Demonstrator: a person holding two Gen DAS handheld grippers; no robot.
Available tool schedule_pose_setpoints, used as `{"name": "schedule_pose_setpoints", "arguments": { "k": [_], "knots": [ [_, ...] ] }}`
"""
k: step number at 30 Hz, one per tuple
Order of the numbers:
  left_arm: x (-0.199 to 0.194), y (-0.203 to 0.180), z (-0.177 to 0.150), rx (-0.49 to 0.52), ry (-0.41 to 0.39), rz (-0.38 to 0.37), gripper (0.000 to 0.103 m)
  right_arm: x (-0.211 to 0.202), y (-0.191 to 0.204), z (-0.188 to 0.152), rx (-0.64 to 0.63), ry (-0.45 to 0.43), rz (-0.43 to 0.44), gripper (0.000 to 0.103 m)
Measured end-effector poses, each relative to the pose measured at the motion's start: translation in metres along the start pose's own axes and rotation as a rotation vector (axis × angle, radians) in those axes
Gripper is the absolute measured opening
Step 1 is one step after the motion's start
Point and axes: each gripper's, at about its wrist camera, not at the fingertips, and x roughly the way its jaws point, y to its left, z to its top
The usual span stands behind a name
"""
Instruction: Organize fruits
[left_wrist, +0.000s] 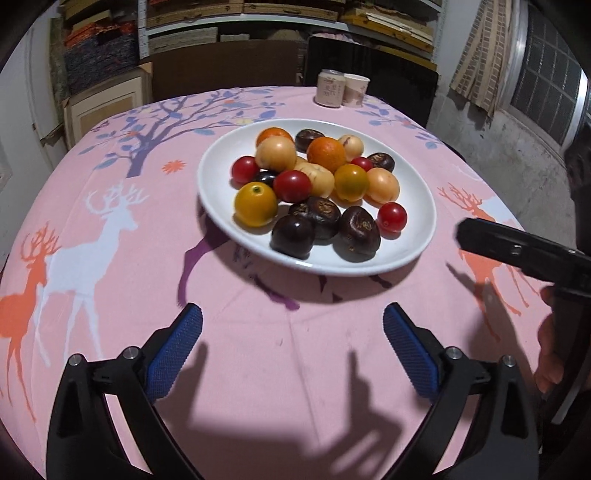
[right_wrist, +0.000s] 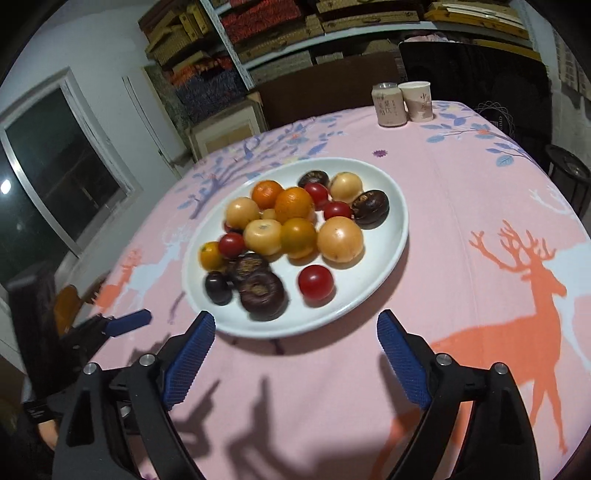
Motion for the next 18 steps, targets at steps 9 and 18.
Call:
{"name": "schedule_pose_setpoints", "arguments": {
  "k": [9,18],
  "knots": [
    [-0.097,-0.012,-0.042,-0.013,-0.160,0.091,0.098,-0.083,0.049,-0.046,-0.118,-0.098,-0.033,0.099],
    [-0.149,-0.028,-0.088,-0.012,-0.220,0.115,0.098,-0.129,0.074,-0.095,-0.173,-0.167,-0.089,0.099]
  ]
}}
